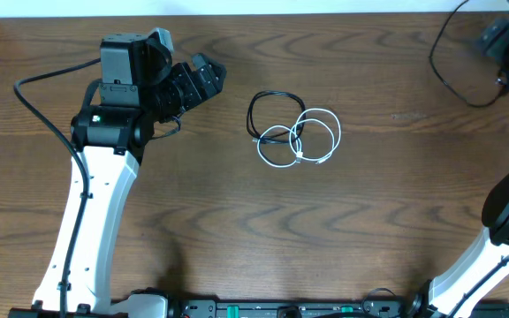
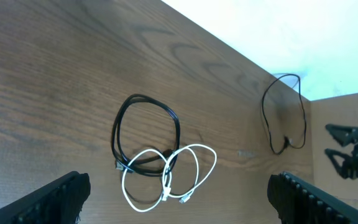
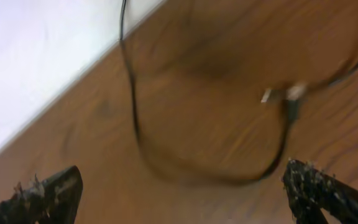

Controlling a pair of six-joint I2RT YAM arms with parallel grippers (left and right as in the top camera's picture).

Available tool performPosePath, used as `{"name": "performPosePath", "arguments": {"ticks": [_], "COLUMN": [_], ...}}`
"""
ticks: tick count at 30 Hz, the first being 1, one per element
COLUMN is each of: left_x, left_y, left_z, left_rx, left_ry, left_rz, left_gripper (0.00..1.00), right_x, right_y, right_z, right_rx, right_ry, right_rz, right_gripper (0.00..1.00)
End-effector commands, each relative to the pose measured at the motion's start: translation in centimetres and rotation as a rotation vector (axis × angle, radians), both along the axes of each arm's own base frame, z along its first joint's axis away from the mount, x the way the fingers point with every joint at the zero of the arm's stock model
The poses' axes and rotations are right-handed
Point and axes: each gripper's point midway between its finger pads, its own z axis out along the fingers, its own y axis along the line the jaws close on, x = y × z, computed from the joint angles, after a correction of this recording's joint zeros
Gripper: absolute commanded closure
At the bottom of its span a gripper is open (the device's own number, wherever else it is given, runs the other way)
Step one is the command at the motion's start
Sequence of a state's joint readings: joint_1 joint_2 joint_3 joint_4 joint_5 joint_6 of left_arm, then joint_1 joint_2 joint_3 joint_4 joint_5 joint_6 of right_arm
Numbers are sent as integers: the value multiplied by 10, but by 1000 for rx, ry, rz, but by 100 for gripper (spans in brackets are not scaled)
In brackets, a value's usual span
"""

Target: Untangle cables

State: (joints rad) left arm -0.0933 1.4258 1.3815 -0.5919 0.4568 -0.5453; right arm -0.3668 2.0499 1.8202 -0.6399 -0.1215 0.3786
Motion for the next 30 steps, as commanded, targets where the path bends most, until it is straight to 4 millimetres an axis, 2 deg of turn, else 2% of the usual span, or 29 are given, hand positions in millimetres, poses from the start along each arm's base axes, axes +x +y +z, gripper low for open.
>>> {"name": "performPosePath", "arguments": {"ticks": [1,3,4,5,9,14,16,18,30], "left_x": [3,3,3,3,3,3,3,3,3], "left_y": [2,2,2,2,2,2,2,2,2], "left_z": [2,2,2,2,2,2,2,2,2], "left_rx": [12,12,12,12,12,12,12,12,12], "left_ry": [-11,-11,-11,-11,-11,-11,-11,-11,-11], "left_rz": [3,3,3,3,3,3,3,3,3], "left_gripper": [4,3,4,4,4,4,4,4,4], "right_x": [-8,-12,-15,-20,-34,-46,-48,-47,-51], "right_y": [56,82,105,135,203,241,254,258,255], "right_z": [47,49,48,46,34,21,21,21,17], "right_rx": [82,120,149,186,154,90,89,68,69], "right_ry": [-74,-69,-63,-49,22,115,116,114,145], "right_rz": [228,326,416,522,725,778,805,811,794], "right_gripper": [1,1,1,1,1,1,1,1,1]}}
